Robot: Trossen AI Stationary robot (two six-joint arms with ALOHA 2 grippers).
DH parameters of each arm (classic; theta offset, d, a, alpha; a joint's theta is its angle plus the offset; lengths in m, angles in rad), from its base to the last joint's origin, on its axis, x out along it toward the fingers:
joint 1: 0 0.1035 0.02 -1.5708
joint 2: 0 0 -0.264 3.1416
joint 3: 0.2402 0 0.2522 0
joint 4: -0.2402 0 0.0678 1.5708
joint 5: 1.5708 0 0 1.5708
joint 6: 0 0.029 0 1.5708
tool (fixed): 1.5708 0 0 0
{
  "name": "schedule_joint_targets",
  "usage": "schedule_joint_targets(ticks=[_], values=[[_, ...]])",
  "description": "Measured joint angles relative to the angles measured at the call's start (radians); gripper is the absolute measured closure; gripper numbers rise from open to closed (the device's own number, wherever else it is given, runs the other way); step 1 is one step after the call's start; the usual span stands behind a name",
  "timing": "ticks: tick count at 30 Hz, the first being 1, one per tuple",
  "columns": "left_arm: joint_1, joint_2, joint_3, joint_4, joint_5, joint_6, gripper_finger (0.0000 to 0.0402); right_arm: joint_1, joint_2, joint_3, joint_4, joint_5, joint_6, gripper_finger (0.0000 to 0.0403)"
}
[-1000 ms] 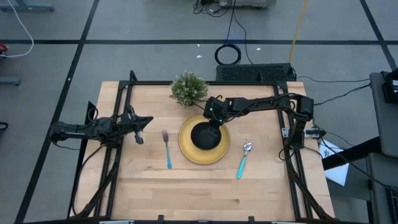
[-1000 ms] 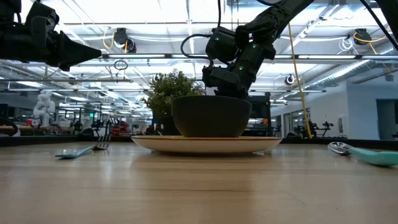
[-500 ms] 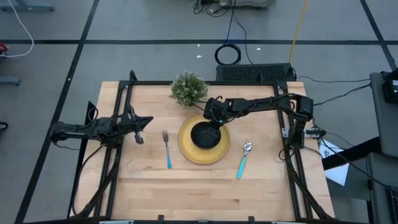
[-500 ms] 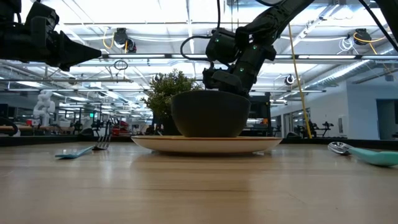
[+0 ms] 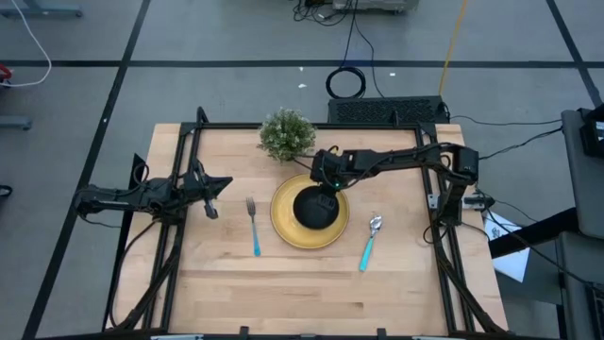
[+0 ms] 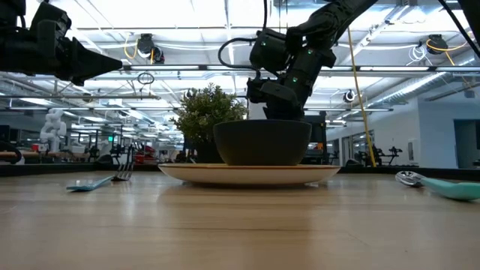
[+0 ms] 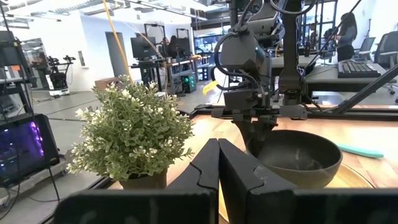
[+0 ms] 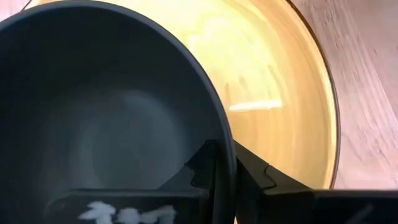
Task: Set table place
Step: Put the black bowl on the yellow plate, then put the blue fork on the yellow plate to the left of the black bowl
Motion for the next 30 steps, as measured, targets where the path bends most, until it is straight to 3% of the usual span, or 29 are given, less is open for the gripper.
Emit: schedule_joint_targets(ticks=[10, 22, 30], values=[[0.0, 0.0, 0.0, 0.0, 0.0, 0.0, 0.0394, 0.007, 0.0, 0.0, 0.003, -0.001, -0.007, 0.0373], [0.0, 0.0, 0.0, 0.0, 0.0, 0.0, 0.0394, 0.007, -0.001, 0.0, 0.02, 0.0, 0.01, 0.0274], [0.0, 0.0, 0.0, 0.0, 0.0, 0.0, 0.0394, 0.007, -0.006, 0.001, 0.024, 0.0, 0.009, 0.0257]])
